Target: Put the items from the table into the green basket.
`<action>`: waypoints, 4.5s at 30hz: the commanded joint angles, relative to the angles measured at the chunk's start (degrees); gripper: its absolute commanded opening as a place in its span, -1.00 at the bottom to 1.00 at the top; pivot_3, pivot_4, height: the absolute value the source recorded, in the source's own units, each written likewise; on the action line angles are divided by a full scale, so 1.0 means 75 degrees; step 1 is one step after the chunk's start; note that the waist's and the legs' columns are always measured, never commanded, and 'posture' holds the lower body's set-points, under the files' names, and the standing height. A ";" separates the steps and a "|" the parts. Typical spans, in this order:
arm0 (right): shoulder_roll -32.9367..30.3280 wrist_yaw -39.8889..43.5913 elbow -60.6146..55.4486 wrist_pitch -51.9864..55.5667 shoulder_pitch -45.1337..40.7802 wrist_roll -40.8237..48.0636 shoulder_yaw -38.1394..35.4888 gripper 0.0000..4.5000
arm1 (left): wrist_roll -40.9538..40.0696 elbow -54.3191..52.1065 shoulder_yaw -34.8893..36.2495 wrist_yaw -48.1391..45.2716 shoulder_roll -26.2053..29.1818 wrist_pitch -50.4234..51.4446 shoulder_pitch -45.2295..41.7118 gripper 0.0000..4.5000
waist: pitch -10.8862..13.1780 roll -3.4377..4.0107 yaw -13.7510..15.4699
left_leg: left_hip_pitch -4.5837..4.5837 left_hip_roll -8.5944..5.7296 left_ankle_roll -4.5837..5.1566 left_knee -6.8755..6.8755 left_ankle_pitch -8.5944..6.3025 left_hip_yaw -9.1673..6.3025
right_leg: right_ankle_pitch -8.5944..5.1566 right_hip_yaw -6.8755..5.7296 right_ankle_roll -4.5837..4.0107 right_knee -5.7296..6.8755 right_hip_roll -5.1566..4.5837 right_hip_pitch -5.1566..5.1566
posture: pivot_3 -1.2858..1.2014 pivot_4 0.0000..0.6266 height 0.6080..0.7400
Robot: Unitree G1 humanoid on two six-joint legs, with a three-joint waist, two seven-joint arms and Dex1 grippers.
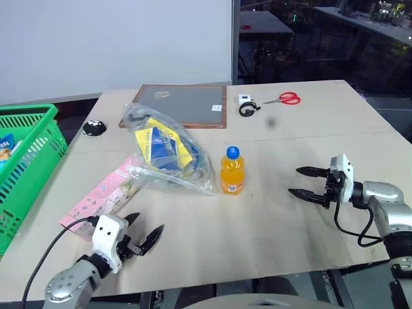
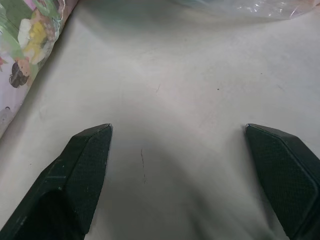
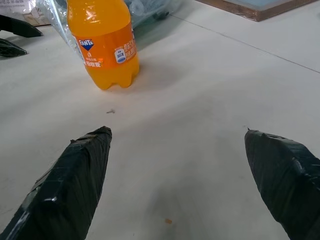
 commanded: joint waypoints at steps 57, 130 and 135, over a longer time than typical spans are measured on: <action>0.4313 -0.2692 -0.1508 0.3675 -0.6272 -0.1978 0.4727 1.00 | -0.2700 -0.1463 0.2439 -0.1506 -0.1549 -0.2168 0.2932 0.96 | -0.0016 -0.0060 0.0404 | -0.0096 0.0018 0.0010 -0.0004 -0.0011 0.0010 | 0.0001 -0.0021 -0.0005 -0.0016 -0.0009 -0.0113 | 0.25 -0.95 1.00; 0.1897 -0.6605 0.6153 -0.0525 -1.0976 -0.1619 -0.1056 -0.97 | -0.3742 -0.0112 0.1116 -0.1608 0.1059 0.0316 -0.3593 1.00 | 0.0100 -0.0056 0.0055 | -0.0138 0.0066 -0.0010 -0.0032 -0.0020 -0.0017 | 0.0047 -0.0125 -0.0030 -0.0019 -0.0003 -0.0140 | 0.12 -1.00 1.00; 0.0929 -0.6511 0.5595 -0.0227 -1.0418 -0.1885 -0.0980 -0.97 | -0.3505 0.1078 0.0507 -0.2485 0.1303 0.0511 -0.5049 1.00 | 0.0102 -0.0046 -0.0177 | -0.0150 0.0064 -0.0009 -0.0050 -0.0020 -0.0009 | 0.0048 -0.0113 -0.0029 -0.0019 -0.0005 -0.0159 | 0.07 -1.00 1.00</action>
